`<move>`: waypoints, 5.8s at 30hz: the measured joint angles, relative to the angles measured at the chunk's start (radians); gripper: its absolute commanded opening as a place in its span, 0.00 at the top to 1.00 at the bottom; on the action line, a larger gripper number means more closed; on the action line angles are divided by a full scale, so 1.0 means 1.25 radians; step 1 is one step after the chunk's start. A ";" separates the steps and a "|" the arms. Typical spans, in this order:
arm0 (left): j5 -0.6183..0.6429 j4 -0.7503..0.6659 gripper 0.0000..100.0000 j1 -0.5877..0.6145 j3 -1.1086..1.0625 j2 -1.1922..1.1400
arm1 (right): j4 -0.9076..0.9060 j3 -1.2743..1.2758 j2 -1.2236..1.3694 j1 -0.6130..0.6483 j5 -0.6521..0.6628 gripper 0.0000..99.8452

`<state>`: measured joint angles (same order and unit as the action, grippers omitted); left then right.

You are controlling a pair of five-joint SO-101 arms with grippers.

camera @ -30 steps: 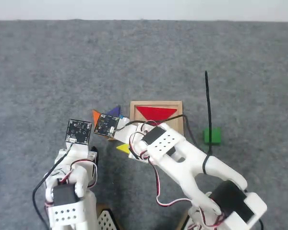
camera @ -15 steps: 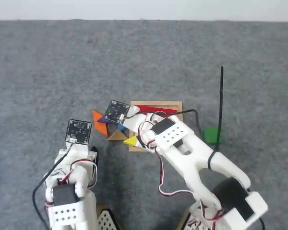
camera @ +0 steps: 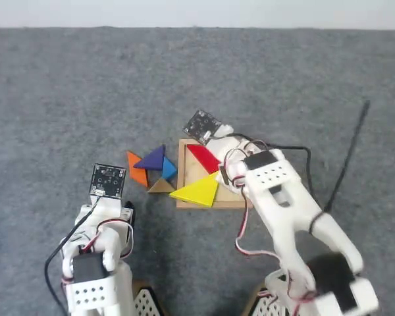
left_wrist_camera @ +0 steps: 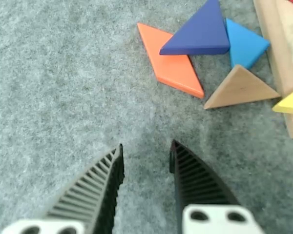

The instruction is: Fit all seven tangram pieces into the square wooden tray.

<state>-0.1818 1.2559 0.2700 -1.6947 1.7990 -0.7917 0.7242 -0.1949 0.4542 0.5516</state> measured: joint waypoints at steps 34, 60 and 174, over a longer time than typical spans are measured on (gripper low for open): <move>0.000 0.000 0.85 0.000 0.000 0.000 | 0.044 -0.104 0.221 0.082 -0.002 0.74; 0.000 0.000 0.85 0.000 0.000 0.000 | -0.032 -0.066 -0.021 0.187 -0.088 0.74; 0.000 0.000 0.85 0.000 0.000 0.000 | 0.017 0.092 -0.074 0.043 -0.139 0.74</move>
<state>-0.1818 1.2559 0.2700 -1.6947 1.7990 -0.7702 0.8393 -0.2869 0.5079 0.3782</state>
